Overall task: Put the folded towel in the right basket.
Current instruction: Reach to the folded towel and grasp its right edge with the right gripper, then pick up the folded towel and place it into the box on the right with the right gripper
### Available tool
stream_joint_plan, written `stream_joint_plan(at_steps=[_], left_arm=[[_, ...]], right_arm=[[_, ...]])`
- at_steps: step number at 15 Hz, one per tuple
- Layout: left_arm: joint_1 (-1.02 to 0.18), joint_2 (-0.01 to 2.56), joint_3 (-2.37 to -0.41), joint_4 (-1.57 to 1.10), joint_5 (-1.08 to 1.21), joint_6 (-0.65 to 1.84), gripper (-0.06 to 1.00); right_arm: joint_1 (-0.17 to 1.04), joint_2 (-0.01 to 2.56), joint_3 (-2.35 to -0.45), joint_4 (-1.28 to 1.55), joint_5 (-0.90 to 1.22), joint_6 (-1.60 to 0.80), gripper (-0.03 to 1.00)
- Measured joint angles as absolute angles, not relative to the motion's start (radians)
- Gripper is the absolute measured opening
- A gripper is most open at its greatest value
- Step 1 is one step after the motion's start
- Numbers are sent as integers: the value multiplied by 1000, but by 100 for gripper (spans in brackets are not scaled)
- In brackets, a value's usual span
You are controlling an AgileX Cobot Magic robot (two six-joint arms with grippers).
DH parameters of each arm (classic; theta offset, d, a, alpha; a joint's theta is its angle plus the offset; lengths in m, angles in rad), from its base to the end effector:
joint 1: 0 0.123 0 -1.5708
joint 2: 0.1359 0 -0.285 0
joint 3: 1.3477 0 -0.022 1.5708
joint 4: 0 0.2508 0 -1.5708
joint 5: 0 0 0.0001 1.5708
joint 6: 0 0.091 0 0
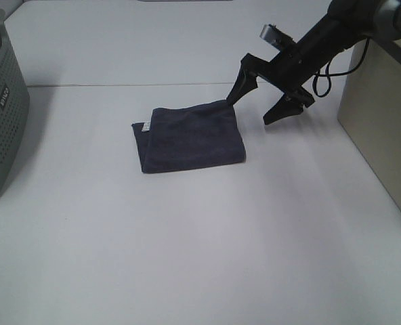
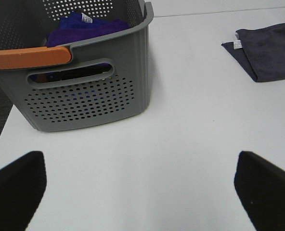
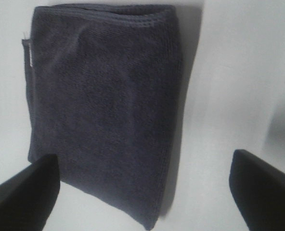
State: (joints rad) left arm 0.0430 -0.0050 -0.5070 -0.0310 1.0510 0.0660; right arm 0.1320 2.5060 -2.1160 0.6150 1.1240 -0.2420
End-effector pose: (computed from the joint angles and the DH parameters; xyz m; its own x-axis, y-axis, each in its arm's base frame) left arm -0.0059 -0.0027 0.2800 -0.4364 0.0318 -0.8992 0.0033 0.9994 0.0338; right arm 0.5028 0.1146 0.1301 -0.9767 -0.0830 -0.1979 -0.1761 0.8368 0.5184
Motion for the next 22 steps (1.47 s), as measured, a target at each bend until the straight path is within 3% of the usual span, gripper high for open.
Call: stream_joint_plan(at_steps=[7, 12, 14, 15, 16, 19, 22], left_arm=[[43, -5, -507, -31, 1051, 66, 99], [43, -5, -507, -31, 1051, 66, 99], [43, -5, -507, -31, 1051, 66, 99], [43, -5, -507, -31, 1051, 66, 99], [43, -5, -507, -31, 1051, 66, 99], [43, -5, -507, -31, 1051, 66, 99], [43, -5, -507, -31, 1051, 66, 99]], right_arm=[[142, 2590, -2130, 654, 1133, -196, 89], [305, 2617, -2140, 671, 1067, -191, 78], [387, 2620, -2143, 587, 993, -189, 58], [414, 2620, -2143, 526, 959, -169, 38], [441, 2620, -2143, 461, 928, -142, 6], [443, 2620, -2152, 459, 939, -140, 5], [443, 2620, -2259, 354, 1091, -139, 5]])
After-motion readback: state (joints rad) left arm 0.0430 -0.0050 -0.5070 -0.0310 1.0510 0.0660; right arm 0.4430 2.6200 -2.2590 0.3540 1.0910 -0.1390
